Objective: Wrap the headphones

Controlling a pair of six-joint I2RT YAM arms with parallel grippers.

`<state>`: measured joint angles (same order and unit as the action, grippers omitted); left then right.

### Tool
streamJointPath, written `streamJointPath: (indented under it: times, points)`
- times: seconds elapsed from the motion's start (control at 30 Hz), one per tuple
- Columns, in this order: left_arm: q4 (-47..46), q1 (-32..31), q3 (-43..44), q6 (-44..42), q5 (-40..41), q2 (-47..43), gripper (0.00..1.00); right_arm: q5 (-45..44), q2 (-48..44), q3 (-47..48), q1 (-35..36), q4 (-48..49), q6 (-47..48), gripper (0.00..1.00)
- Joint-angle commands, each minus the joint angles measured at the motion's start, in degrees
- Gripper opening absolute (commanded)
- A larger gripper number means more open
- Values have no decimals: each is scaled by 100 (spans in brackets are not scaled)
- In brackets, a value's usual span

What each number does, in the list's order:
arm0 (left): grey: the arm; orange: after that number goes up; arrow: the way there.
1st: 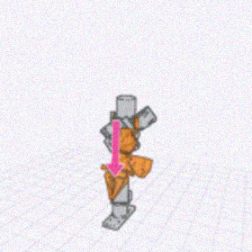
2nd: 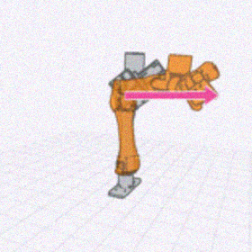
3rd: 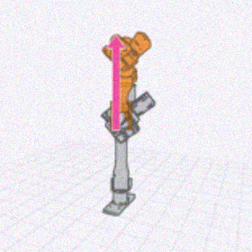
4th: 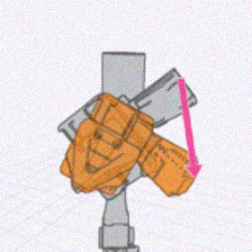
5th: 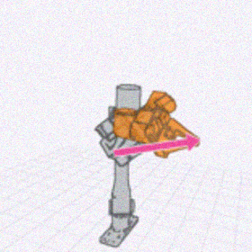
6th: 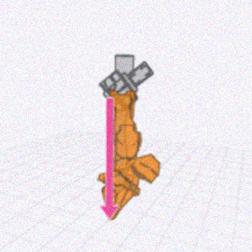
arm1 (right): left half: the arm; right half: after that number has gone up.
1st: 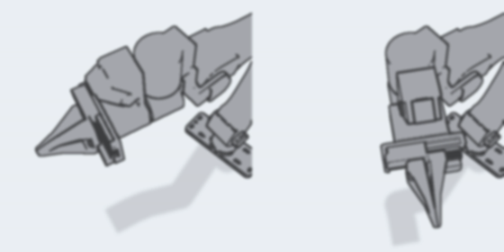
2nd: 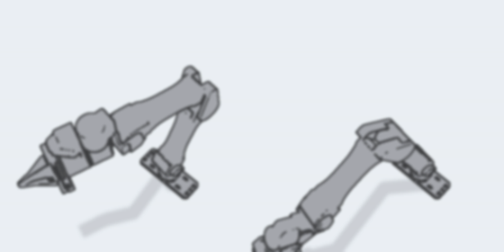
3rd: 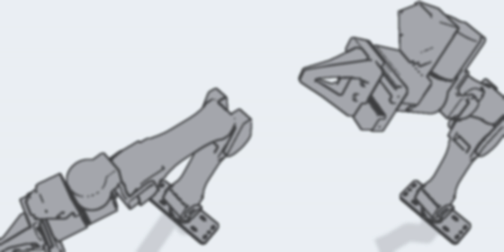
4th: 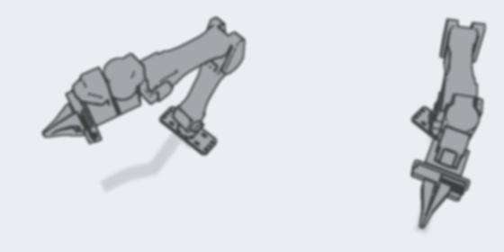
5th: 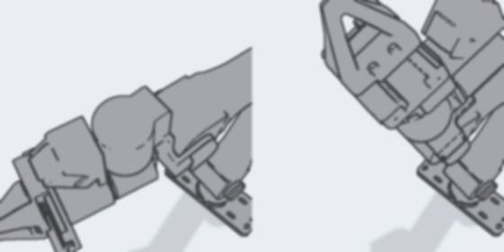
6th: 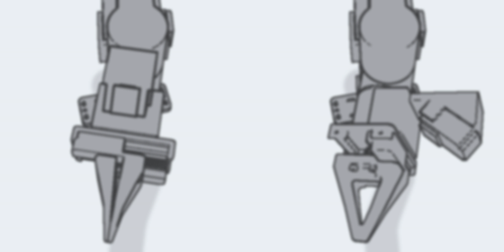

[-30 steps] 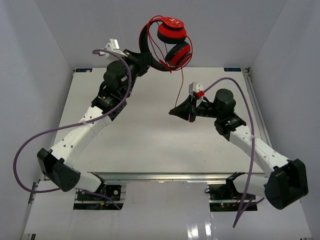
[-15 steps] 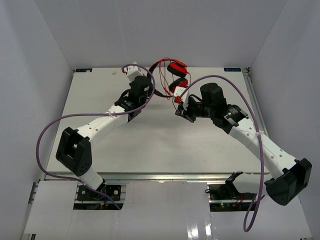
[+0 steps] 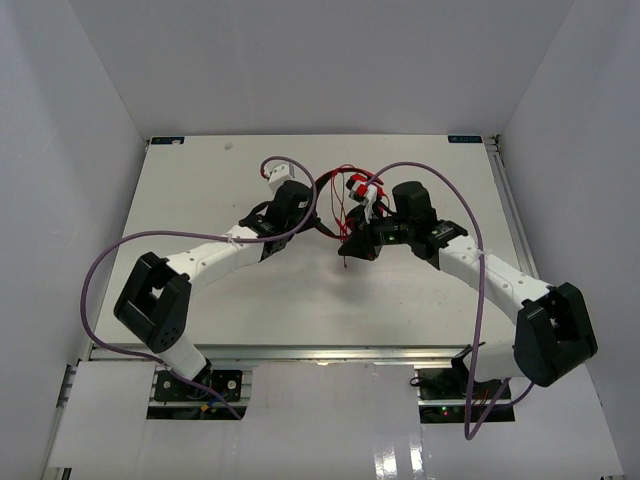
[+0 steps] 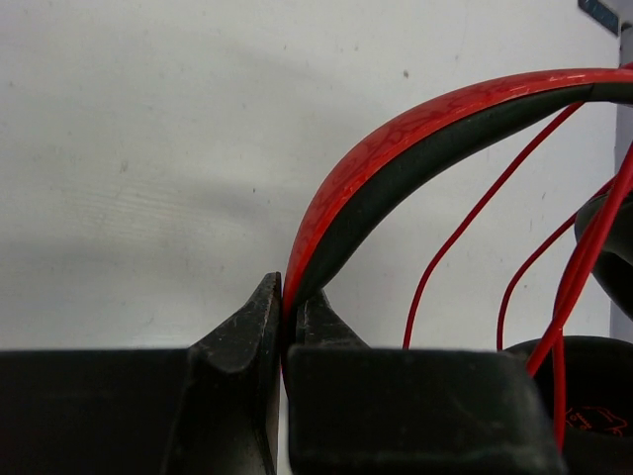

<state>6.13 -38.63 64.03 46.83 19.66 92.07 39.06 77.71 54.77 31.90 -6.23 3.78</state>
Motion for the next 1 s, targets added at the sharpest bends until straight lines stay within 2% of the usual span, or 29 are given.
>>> streamJointPath:
  times: [0.0, 0.2, 0.33, 0.5, 0.67, 0.83, 0.97]
  points:
    - [428, -72, 154, 395, -349, 120, 0, 702, 85, -149, -79, 1299, -1110, 8]
    - [989, -90, 264, 413, -298, 533, 0, 451, 197, -575, -181, 2182, -2057, 8]
    - [1408, -124, 513, 474, -276, 888, 0, -79, 218, -915, -252, 2713, -2636, 8]
    - [1662, -151, 747, 419, -343, 1171, 0, -856, 408, -1109, -259, 2906, -3182, 8]
    - [1964, -196, 1066, 253, -440, 1411, 0, -662, 909, -1128, -265, 3628, -3817, 8]
    - [2001, -232, 1082, 225, -560, 1471, 0, -713, 1303, -932, -286, 3923, -4214, 10]
    - [1989, -250, 1007, 257, -642, 1463, 0, -932, 1357, -881, -285, 4106, -4432, 16]
